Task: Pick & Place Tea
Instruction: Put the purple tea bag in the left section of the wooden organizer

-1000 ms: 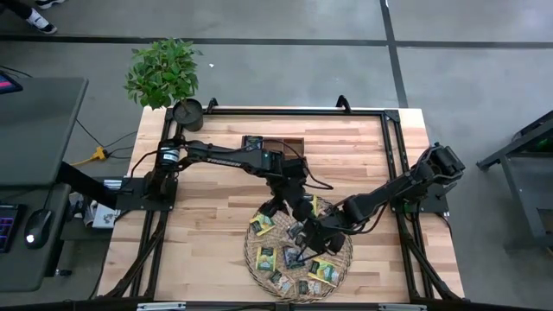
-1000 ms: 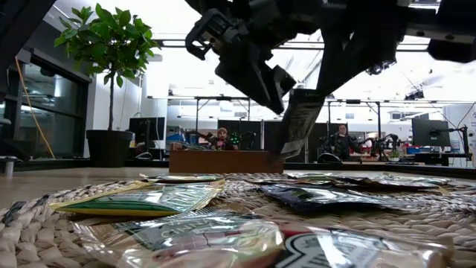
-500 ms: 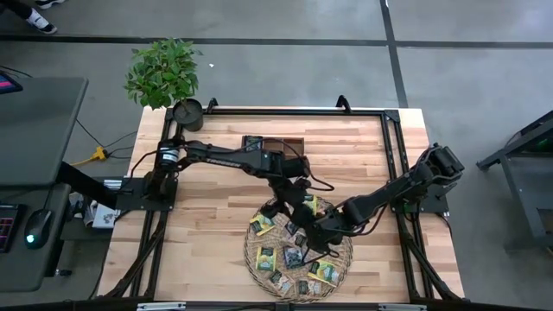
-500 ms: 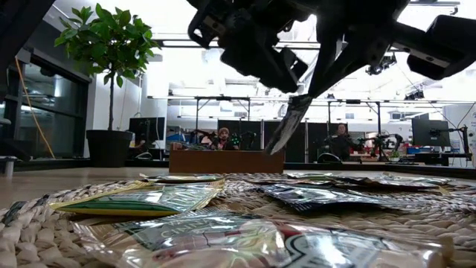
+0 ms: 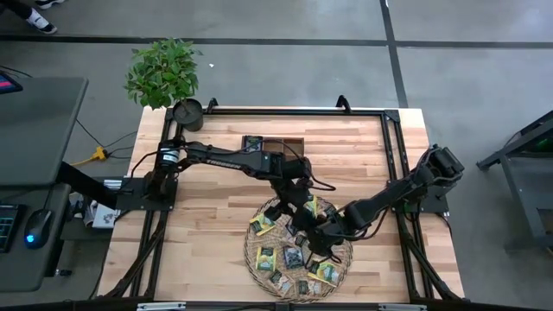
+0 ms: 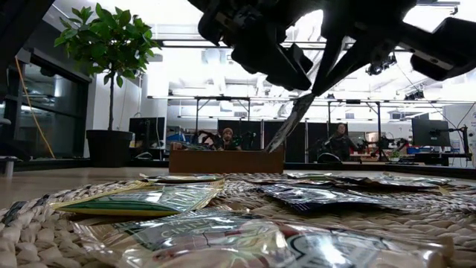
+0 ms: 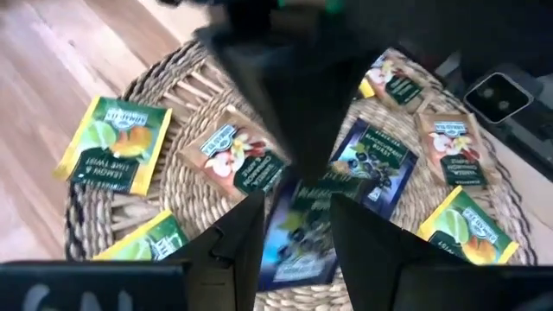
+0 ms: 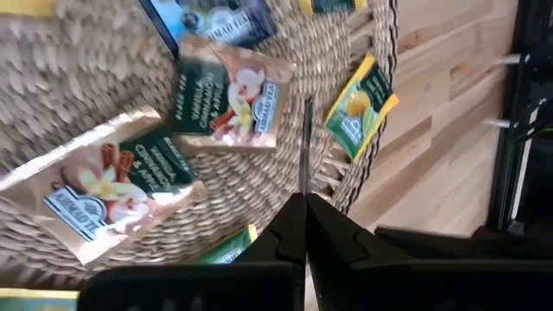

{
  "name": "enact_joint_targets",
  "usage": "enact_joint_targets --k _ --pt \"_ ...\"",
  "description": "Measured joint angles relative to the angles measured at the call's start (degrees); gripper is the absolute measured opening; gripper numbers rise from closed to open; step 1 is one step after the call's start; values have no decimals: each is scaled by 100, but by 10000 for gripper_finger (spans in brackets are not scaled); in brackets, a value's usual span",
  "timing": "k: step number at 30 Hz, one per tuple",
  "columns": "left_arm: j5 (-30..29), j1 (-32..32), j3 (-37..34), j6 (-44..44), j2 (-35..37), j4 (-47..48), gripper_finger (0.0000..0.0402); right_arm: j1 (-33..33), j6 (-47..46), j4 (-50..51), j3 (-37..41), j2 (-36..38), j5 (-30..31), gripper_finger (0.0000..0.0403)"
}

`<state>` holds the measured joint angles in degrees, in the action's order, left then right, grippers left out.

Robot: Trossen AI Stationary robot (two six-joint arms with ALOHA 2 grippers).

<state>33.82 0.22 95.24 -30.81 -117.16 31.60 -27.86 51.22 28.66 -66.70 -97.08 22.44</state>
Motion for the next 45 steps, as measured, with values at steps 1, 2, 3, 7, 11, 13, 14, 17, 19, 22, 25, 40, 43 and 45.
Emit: enact_joint_targets --k 1,2,3,7,11,13,14,17,19,22,25,40,43,45 --pt "-44 2 0 0 0 39 131 -30 -15 -4 0 0 0 0" --pt "-102 6 -3 4 -3 89 131 -58 -34 -18 -3 2 24 0" --pt "-155 10 -15 2 -13 119 131 -80 -71 -30 -16 2 71 0" --pt "-202 17 -24 0 -31 253 131 -159 -46 -14 -22 30 277 0" --pt "-155 10 -35 0 -164 364 131 -177 -102 -9 -22 192 284 0" --pt "-19 10 -33 0 -161 340 131 -178 -91 -1 -22 218 290 0" --pt "81 10 -20 0 -143 299 131 -177 -67 8 -21 225 303 0" --pt "231 14 -17 0 -134 283 131 -177 27 5 -20 238 321 0" --pt "251 14 -22 -2 -138 285 131 -177 31 14 -15 238 298 0" --pt "296 14 -22 43 -138 281 131 -177 102 11 -15 238 302 0" --pt "322 14 -22 163 -138 267 131 -177 175 23 -25 238 309 0" --pt "910 11 -22 379 -133 205 131 -38 304 22 -297 238 271 0" --pt "1079 10 -22 578 -133 216 131 11 300 22 -297 238 269 0" --pt "1101 10 -22 624 -131 214 131 18 300 24 -297 238 271 0"
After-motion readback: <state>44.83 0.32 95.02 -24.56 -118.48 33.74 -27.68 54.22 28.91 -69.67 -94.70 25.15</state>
